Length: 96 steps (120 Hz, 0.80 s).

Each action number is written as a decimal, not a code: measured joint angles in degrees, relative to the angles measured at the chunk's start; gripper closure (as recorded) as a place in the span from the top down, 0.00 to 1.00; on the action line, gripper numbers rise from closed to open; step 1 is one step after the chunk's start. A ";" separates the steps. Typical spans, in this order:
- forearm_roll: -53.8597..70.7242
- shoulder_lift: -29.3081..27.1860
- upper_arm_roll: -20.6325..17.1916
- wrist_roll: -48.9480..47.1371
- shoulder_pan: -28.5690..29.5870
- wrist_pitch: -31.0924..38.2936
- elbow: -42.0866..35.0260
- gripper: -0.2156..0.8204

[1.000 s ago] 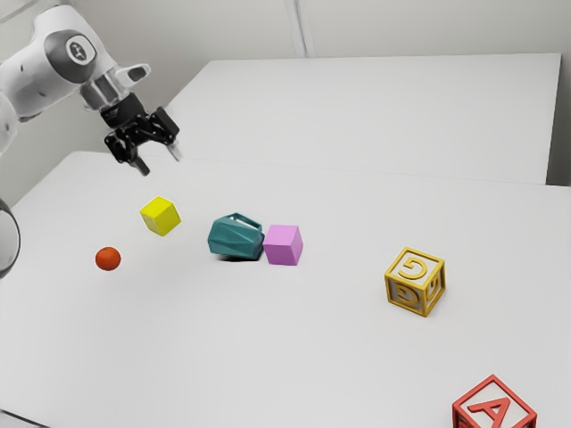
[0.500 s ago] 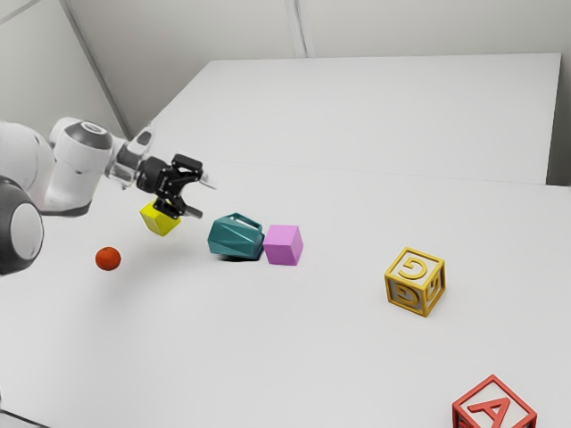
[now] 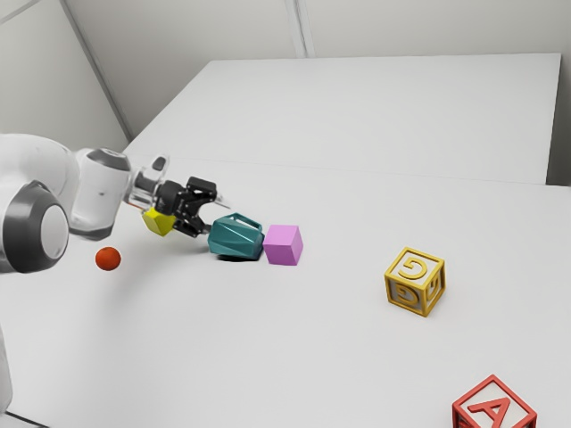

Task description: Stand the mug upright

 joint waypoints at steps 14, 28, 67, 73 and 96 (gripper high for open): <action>-0.90 0.08 -0.07 1.35 -0.50 -0.23 -0.92 0.77; -1.92 0.12 -0.13 2.45 -0.98 -0.35 -1.34 0.74; -2.66 -0.03 -0.13 4.48 -1.21 -0.40 -1.46 0.19; -2.67 -0.04 -0.13 4.71 -1.18 -0.46 -1.48 0.15; -2.26 -0.92 -0.04 5.35 -1.23 -0.50 -0.96 0.07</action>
